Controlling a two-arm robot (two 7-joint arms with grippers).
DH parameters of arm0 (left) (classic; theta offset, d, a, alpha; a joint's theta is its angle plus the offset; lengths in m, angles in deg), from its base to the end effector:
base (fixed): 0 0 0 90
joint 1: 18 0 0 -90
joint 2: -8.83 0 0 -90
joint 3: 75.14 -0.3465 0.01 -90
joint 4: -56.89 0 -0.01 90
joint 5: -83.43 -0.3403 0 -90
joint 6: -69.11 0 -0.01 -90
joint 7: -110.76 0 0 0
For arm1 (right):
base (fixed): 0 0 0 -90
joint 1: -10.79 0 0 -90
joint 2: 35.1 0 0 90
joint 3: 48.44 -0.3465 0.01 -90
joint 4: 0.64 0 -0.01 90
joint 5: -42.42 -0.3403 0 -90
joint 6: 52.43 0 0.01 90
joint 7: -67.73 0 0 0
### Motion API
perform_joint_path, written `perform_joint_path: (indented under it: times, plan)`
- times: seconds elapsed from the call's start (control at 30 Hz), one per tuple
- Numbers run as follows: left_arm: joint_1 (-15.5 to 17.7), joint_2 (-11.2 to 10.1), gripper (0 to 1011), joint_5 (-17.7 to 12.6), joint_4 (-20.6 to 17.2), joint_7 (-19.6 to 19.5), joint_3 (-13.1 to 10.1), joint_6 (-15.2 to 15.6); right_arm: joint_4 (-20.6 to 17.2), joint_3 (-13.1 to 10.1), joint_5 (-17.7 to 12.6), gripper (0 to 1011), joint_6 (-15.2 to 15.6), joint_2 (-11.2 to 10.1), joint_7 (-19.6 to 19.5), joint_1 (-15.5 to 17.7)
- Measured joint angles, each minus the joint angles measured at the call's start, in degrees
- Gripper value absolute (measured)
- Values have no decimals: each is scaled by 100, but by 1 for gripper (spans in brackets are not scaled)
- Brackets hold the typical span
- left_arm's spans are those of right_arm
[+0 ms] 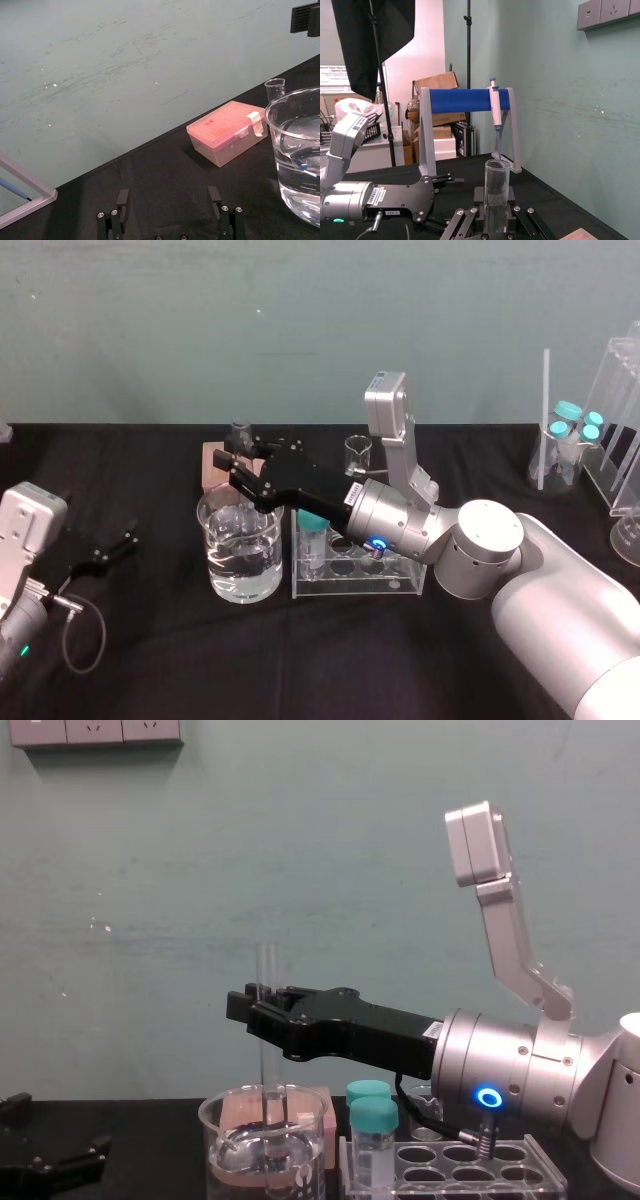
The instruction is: Hold the test tube with one hand and immerse one end into the beaker, then return it to the test tube rack.
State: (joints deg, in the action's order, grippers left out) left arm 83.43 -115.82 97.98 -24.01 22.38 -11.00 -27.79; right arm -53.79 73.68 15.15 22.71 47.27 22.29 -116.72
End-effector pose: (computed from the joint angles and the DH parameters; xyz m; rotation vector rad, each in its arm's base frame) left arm 0.3971 0.1065 -0.3539 0.3046 -0.2850 1.2480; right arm 0.5439 0.0747 -0.3106 0.1248 -0.1061 -0.4496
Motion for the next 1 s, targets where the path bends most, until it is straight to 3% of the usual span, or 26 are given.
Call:
perform_joint_path:
  times: [1.0]
  plan:
    - [0, 0, 1000, 0, 0, 0, 0, 0, -71, -12, 20, 230, 17, -26, -38, 33]
